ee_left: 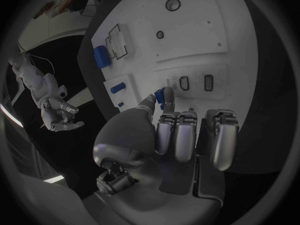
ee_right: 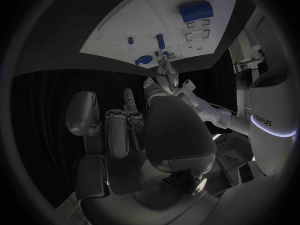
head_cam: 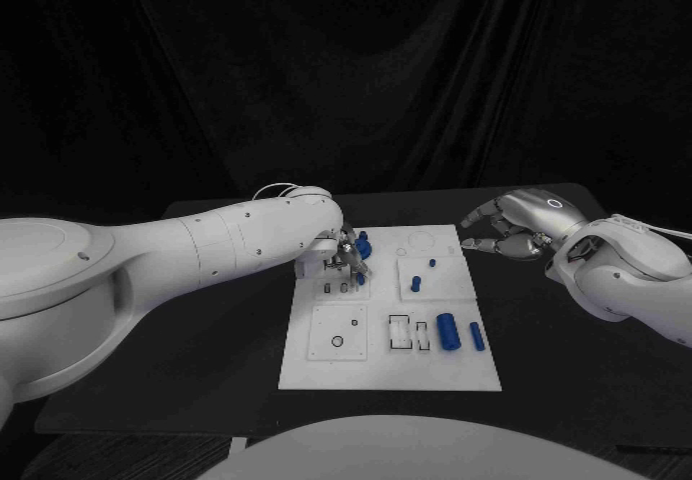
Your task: Assemble the parts on the task board
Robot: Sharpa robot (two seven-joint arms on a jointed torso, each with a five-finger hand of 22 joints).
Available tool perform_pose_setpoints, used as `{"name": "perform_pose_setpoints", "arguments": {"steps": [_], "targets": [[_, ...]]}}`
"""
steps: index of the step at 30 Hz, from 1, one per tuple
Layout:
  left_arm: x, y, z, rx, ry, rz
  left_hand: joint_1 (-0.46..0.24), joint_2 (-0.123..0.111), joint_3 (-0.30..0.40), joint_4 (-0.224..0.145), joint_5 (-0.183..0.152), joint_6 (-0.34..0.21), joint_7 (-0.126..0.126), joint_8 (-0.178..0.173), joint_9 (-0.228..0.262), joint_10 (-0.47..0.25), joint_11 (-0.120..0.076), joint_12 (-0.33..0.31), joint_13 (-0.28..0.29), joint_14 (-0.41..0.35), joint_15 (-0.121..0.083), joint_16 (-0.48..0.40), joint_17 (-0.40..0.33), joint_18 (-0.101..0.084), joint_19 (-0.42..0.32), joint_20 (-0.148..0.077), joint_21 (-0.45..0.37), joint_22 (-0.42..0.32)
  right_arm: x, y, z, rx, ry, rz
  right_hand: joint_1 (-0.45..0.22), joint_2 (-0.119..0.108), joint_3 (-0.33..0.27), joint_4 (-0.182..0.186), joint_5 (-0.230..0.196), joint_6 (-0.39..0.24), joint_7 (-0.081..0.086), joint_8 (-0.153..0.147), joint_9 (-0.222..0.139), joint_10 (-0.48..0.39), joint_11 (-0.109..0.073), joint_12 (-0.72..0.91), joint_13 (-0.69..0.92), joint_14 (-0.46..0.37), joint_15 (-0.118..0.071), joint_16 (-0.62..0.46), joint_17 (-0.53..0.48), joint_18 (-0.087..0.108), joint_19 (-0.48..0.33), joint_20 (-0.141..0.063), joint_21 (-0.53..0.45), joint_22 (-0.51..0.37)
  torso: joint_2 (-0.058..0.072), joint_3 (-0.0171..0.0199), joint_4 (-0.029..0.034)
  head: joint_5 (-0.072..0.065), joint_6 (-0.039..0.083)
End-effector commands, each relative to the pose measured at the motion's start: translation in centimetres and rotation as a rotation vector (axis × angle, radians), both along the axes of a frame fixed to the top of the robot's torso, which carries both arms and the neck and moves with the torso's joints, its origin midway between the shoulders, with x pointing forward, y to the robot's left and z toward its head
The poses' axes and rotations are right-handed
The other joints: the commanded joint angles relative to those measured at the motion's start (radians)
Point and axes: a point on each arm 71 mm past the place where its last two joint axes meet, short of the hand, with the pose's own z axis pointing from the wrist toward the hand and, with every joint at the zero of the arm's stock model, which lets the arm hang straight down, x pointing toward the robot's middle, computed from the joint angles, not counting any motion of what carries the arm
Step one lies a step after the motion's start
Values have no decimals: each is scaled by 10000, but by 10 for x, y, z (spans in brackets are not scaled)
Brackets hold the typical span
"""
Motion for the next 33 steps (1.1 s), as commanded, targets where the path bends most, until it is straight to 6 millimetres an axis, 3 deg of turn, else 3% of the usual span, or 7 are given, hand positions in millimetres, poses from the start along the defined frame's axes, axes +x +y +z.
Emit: {"name": "perform_pose_setpoints", "arguments": {"steps": [1, 9, 18, 25, 33], "targets": [[-1, -3, -1, -155, 119, -225, 117, -21, 148, -77, 99, 107, -12, -89, 39, 1059, -72, 35, 2633, 1056, -65, 27, 2635, 38, 514, -91, -52, 2034, 1, -2, -2, -91, 109, -219, 32, 82, -12, -39, 42, 76, 16, -41, 12, 675, 52, -57, 2226, 742, 38, -66, 1927, 94, -30, 19, -46, 1457, -10, -5, -15, -10, -2], [-2, 0, -1, -136, 170, -237, 181, -116, 714, -418, 591, 165, -23, -388, 203, 1059, -88, 35, 2633, 1056, -85, 27, 2635, 44, 497, -114, -80, 2018, 1, -3, -2, -146, 174, -286, 103, 103, 15, -92, 79, 97, 16, -58, 12, 678, 49, -59, 2223, 738, 34, -88, 1906, 95, -25, 15, -59, 1455, -14, 1, -11, -30, -2], [-2, 5, -1, -137, 143, -148, -83, -403, 2051, -965, 1188, 276, -16, -791, 552, 1059, -85, 35, 2633, 1056, -85, 27, 2635, 49, 489, -119, -109, 2021, 1, -4, -3, -190, 241, -343, 154, 125, 38, -130, 114, 116, 18, -70, 13, 667, 49, -74, 2208, 735, 33, -101, 1894, 97, -25, 13, -77, 1452, -10, -4, -11, -33, -2], [-2, 12, -1, -107, 88, 20, -444, -596, 2861, -1161, 1412, 349, -6, -955, 813, 1059, -82, 35, 2633, 1056, -80, 27, 2635, 58, 468, -112, -141, 2007, 0, -5, -5, -244, 333, -393, 168, 135, 46, -140, 124, 127, 19, -72, 14, 666, 49, -77, 2205, 733, 33, -111, 1885, 99, -28, 12, -91, 1449, -19, 1, 5, -10, -2], [-6, 21, -2, -81, 87, 136, -668, -717, 3264, -1232, 1601, 433, -12, -1000, 976, 1059, -90, 35, 2633, 1056, -92, 27, 2635, 57, 475, -118, -146, 2016, 0, -6, -7, -286, 415, -428, 177, 145, 52, -146, 131, 147, 19, -68, 18, 653, 50, -92, 2191, 730, 33, -121, 1876, 101, -31, 12, -104, 1446, -9, 2, 5, 16, -2]]}}
